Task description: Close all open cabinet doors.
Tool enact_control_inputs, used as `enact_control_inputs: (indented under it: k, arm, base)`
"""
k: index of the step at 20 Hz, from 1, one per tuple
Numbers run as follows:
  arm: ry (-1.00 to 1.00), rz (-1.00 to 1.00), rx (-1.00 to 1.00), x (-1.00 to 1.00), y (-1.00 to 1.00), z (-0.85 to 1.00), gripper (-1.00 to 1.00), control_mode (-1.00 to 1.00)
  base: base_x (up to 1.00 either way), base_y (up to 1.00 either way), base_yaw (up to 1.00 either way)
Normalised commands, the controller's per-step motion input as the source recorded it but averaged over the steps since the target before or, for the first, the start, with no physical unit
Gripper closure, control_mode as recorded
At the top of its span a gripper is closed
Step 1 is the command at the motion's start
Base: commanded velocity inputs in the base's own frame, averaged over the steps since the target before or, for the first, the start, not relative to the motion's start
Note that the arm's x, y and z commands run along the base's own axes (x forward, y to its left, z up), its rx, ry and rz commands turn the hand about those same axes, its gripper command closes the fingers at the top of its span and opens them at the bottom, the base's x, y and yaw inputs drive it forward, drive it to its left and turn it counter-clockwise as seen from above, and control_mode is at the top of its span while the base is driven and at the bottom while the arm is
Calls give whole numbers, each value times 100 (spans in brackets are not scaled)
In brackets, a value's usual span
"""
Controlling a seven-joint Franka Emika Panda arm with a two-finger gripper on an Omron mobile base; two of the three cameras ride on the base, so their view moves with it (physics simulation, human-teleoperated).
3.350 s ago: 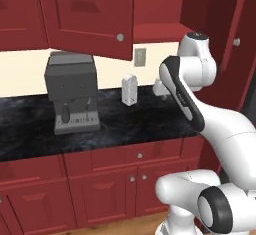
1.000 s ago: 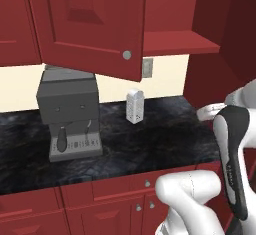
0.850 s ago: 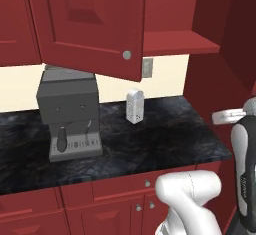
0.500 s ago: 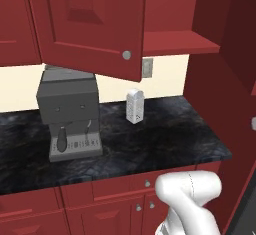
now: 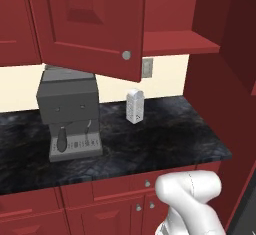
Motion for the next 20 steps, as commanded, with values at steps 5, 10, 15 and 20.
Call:
enact_control_inputs:
  k: [5, 10, 15, 20]
  arm:
    - [-4, 0, 23, 55, -20, 0, -100, -100]
    - [-2, 0, 24, 66, -17, 0, -100, -100]
    - [-5, -1, 21, 75, -1, 0, -100, -100]
    - [-2, 0, 16, 54, 0, 0, -100, -100]
  base:
    - [0, 0, 0]
    - [0, 0, 0]
    - [0, 0, 0]
    - [0, 0, 0]
